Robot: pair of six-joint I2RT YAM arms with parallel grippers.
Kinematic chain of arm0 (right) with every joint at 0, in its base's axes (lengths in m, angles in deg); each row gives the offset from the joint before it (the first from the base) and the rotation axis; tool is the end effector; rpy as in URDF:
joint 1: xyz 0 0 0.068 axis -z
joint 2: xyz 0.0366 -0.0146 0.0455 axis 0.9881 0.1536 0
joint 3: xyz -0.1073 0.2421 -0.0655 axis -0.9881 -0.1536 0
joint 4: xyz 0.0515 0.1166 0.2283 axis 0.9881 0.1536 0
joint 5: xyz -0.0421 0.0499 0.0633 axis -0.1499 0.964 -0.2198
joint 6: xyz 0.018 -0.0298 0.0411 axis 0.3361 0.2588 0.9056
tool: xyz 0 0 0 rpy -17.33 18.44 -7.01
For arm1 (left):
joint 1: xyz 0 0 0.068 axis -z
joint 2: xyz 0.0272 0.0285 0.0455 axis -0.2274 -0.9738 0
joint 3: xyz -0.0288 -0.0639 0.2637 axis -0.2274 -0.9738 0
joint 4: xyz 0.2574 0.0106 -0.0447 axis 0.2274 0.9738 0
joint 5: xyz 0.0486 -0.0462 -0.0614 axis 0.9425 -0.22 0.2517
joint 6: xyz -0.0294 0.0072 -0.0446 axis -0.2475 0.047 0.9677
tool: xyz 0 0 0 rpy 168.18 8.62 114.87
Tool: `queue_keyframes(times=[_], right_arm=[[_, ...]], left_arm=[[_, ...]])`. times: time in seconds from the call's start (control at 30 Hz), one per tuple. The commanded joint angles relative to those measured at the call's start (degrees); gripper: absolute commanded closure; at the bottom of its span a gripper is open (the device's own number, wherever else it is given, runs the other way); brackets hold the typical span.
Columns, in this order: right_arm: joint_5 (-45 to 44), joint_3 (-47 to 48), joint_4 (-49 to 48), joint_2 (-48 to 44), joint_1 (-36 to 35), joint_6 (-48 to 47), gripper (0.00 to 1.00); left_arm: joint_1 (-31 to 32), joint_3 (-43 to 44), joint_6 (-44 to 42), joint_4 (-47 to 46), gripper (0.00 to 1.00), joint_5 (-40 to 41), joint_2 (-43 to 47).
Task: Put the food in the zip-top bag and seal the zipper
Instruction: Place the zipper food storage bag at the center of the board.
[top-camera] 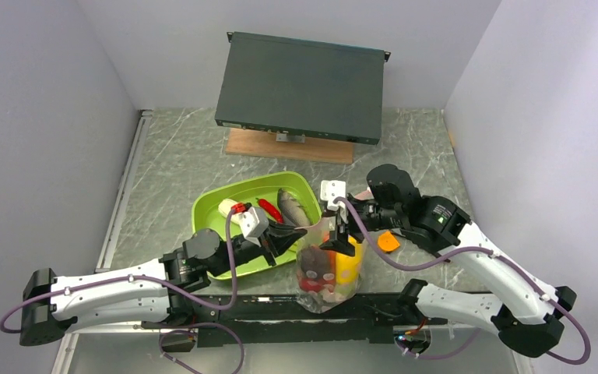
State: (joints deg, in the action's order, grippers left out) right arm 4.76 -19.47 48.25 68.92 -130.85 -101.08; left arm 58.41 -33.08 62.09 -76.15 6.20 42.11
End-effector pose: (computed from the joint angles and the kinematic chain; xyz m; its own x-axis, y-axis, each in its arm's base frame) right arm 0.1043 0.1475 0.3832 0.0042 -0.5046 -0.8634 -0.9903 0.1176 -0.0736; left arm 0.0651 -0.1818 0.3134 -0.1188 -0.2384 -0.9639 0.8988 0.3868 -0.2064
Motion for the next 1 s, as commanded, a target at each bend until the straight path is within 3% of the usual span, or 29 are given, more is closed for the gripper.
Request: queue_keyframes(times=[0.0,0.2,0.47,0.7,0.83,0.97], right_arm=[[8.09,2.72,-1.36,-0.59,0.03,-3.11,0.26],[-0.31,4.02,-3.97,-2.45,0.07,-1.58,0.18],[4.01,3.18,-4.34,-0.70,-0.02,-3.60,0.20],[13.87,3.92,-0.36,0.84,0.01,-6.67,0.29],[14.20,3.78,2.12,1.79,0.02,-6.84,0.42],[13.73,2.60,2.25,0.43,0.00,-6.08,0.47]], left_arm=[[-0.18,3.72,-2.83,-0.15,1.00,-6.26,0.06],[-0.18,4.21,-2.94,0.10,1.00,-9.06,-0.76],[-0.18,4.82,-2.70,0.38,1.00,-10.80,-1.48],[-0.18,5.93,-3.81,2.51,1.00,-13.27,-1.27],[-0.18,6.86,-4.63,3.88,1.00,-16.20,-1.63],[-0.19,7.15,-4.62,4.59,1.00,-17.24,-1.68]])
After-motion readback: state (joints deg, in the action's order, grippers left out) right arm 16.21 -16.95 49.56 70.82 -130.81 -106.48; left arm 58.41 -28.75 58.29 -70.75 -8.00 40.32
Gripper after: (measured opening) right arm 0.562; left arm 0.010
